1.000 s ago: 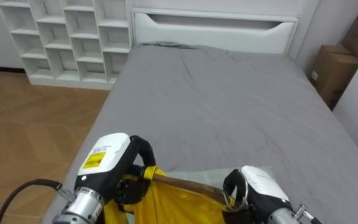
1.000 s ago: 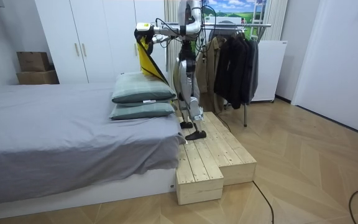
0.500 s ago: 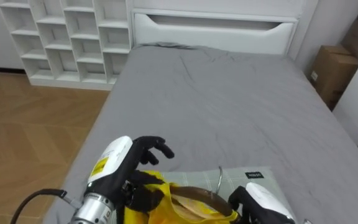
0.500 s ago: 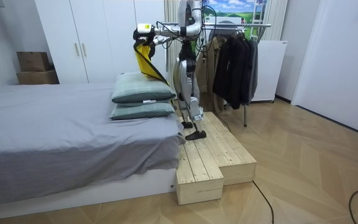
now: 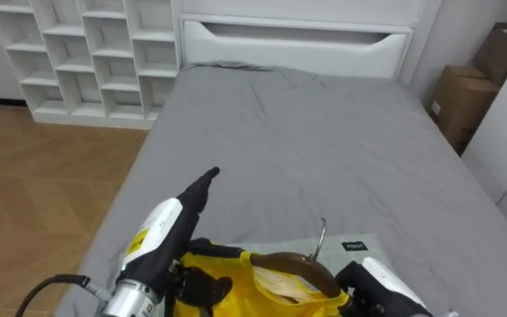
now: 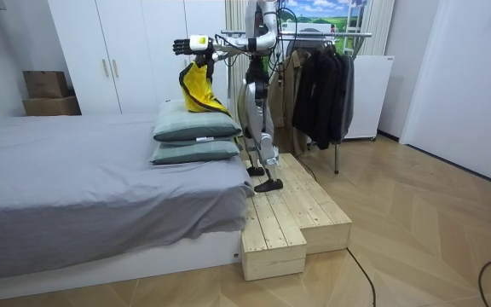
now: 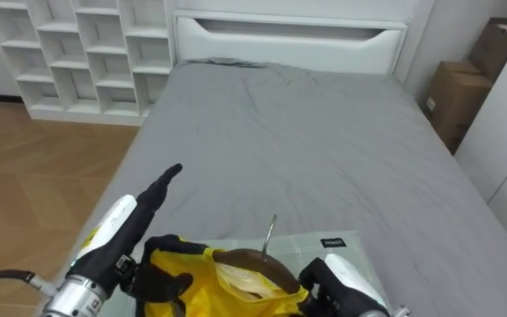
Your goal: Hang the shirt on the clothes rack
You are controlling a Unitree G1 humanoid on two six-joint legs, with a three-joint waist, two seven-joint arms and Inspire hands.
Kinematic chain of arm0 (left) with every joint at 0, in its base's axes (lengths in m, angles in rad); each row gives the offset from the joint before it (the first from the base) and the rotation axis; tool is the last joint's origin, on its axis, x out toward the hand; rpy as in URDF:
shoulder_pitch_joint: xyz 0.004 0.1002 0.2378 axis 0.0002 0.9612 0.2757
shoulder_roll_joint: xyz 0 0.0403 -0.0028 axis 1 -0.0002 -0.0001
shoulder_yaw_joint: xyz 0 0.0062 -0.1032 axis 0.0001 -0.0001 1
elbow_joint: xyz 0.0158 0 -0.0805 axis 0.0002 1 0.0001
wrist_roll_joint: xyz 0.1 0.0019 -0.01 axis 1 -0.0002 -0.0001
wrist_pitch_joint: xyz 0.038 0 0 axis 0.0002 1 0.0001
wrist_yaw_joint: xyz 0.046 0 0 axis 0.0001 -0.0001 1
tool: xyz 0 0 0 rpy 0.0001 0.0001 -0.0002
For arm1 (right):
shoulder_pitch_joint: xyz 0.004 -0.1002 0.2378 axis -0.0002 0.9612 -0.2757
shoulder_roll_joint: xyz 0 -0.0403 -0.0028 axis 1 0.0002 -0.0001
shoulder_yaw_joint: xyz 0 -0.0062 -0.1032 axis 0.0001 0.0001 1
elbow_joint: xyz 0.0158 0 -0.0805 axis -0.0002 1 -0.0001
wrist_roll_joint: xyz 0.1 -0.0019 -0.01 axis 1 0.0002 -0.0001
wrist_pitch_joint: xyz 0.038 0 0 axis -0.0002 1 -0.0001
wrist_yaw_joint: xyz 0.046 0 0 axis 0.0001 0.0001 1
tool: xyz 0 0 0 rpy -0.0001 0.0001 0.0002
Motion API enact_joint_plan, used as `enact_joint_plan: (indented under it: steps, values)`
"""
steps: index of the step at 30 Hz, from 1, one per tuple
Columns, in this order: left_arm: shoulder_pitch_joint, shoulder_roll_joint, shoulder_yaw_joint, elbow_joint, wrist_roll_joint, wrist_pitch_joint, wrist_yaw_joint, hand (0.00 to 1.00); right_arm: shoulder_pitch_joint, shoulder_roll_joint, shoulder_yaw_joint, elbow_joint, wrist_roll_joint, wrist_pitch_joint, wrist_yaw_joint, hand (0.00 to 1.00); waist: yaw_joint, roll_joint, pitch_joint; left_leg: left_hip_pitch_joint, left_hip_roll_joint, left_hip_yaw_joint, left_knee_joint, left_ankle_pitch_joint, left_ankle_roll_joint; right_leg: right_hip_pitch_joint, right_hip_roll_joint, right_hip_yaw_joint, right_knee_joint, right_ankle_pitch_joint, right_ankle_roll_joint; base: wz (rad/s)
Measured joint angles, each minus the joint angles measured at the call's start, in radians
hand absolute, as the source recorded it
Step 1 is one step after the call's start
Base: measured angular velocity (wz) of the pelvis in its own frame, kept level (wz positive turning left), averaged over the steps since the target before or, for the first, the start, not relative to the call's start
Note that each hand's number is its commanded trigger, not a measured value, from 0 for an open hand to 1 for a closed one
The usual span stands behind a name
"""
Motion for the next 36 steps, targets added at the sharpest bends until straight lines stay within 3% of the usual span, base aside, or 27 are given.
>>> enact_joint_plan:
  steps: [10, 18, 27, 32, 36]
  values:
    - [0.018, 0.002, 0.0, 0.019, 0.0, 0.001, -0.001, 0.0, 0.0, 0.003, -0.021, 0.0, 0.021, 0.0, -0.003, 1.0, -0.027, -0.004, -0.0029, -0.006, 0.0, 0.021, 0.0, 0.0, 0.0, -0.015, 0.0, 0.012, 0.01, 0.0, 0.0, -0.05]
    - [0.02, 0.0, 0.015, 0.095, -0.063, 0.007, 0.004, 0.0, -0.001, 0.002, -0.065, -0.006, 0.025, 0.001, -0.009, 1.0, -0.025, -0.005, -0.0082, 0.012, 0.0, 0.044, 0.0, 0.0, 0.0, -0.016, -0.001, 0.025, 0.028, 0.0, 0.0, -0.07]
    - [0.026, -0.01, 0.122, 0.334, -0.123, 0.007, 0.017, 0.0, -0.002, -0.005, -0.137, -0.05, -0.065, 0.003, -0.026, 1.0, -0.028, -0.001, -0.0078, 0.021, 0.002, 0.056, -0.002, -0.003, 0.004, -0.016, 0.012, 0.053, 0.042, -0.003, -0.003, -0.03]
    - [0.045, -0.011, 0.182, 0.488, -0.219, 0.007, 0.074, 0.0, -0.001, -0.019, -0.173, -0.053, -0.077, 0.007, -0.044, 1.0, -0.026, 0.004, -0.0083, 0.02, 0.004, 0.058, -0.006, -0.004, 0.005, -0.021, 0.015, 0.056, 0.043, 0.0, -0.006, -0.01]
    - [0.065, -0.02, 0.24, 0.599, -0.234, 0.007, 0.108, 0.0, 0.012, -0.029, -0.175, -0.079, -0.086, 0.02, -0.052, 1.0, -0.025, 0.009, -0.0112, 0.017, 0.004, 0.067, -0.007, -0.004, 0.005, -0.03, 0.016, 0.057, 0.046, 0.003, -0.009, -0.07]
